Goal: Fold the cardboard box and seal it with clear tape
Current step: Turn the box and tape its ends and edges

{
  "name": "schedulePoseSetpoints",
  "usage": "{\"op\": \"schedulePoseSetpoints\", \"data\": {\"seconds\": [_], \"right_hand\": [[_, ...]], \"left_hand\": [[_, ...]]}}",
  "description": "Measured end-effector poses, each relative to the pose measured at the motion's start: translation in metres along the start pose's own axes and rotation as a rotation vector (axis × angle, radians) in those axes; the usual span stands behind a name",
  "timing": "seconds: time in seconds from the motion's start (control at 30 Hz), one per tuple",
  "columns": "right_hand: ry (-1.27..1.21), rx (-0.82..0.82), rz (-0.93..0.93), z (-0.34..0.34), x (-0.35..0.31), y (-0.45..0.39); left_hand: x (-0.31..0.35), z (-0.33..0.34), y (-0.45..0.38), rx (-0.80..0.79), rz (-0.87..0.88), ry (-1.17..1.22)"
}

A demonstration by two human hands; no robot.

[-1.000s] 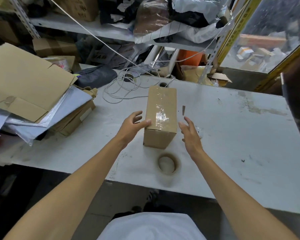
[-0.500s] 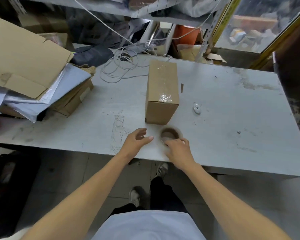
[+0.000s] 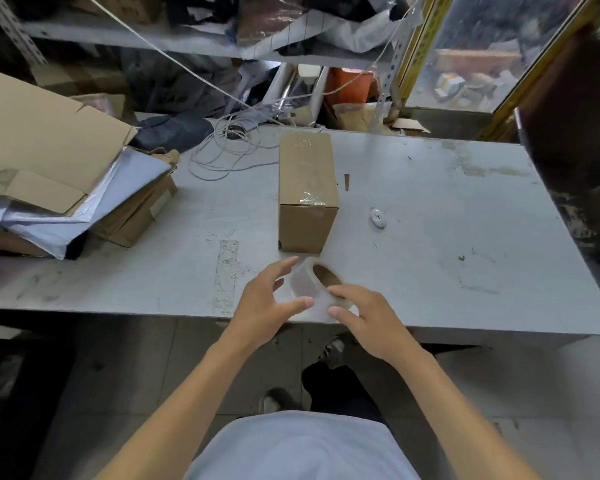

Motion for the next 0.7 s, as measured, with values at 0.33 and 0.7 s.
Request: {"op": "schedulePoseSetpoints", "data": {"seconds": [0.33, 0.7], "right_hand": [[-0.057, 0.017, -0.05, -0.006, 0.001, 0.014], [-0.387, -0.004, -0.11, -0.014, -0.021, 0.014]], "left_hand": [[0.018, -0.001, 0.011, 0.098, 0.052, -0.04], [0.029, -0.001, 0.015, -0.126, 0.02, 0.01]]}}
Point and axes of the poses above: each hand's wrist, its own y-axis away from the middle knuckle, its own z-axis out of the palm, x = y × z, the point moved 1 cm from there along -y, towards the middle knuckle, and after that the axes turned 14 degrees about -y, right-handed, at the moved point
